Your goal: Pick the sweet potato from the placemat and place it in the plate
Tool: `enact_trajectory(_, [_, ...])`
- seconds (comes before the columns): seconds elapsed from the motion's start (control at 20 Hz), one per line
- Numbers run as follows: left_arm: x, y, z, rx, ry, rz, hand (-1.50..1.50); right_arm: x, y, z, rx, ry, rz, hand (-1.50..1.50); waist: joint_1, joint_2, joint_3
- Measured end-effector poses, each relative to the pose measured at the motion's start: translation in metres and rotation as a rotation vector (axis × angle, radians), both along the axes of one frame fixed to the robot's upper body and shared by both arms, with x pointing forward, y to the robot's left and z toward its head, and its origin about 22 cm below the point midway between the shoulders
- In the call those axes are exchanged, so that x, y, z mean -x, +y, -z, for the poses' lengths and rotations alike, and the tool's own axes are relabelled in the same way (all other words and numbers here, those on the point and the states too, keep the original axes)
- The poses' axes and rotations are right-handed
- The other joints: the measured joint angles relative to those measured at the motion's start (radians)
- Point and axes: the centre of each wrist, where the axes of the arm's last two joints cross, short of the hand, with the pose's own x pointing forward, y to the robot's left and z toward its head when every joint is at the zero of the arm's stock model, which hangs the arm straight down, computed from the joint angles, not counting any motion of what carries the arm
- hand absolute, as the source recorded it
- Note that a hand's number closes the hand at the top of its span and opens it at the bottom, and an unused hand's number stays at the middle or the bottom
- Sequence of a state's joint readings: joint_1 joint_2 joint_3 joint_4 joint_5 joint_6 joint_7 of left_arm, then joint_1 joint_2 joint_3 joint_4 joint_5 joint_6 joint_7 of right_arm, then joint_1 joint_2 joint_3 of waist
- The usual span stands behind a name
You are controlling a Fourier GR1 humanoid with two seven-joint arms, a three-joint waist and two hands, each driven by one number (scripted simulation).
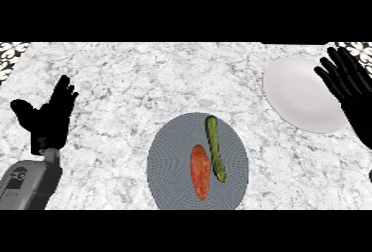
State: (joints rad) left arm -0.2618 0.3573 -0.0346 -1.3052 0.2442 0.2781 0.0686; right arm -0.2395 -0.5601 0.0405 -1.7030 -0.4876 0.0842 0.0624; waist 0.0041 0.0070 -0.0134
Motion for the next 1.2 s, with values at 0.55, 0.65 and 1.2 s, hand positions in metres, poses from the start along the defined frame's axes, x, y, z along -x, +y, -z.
enact_trajectory(0.55, [0.006, -0.016, 0.008, -0.04, 0.061, 0.168, 0.0, -0.021, 0.05, 0.058, 0.064, -0.044, -0.179, -1.5, 0.037, 0.0, 0.013])
enact_trajectory(0.65, [0.005, -0.022, 0.008, -0.034, 0.075, 0.182, 0.0, -0.019, 0.059, 0.095, 0.014, -0.038, -0.181, -1.5, 0.034, 0.003, 0.015])
enact_trajectory(1.2, [0.02, -0.013, 0.017, -0.032, 0.104, 0.176, 0.0, -0.022, 0.068, 0.161, 0.285, -0.085, -0.416, -1.5, 0.009, -0.005, 0.014])
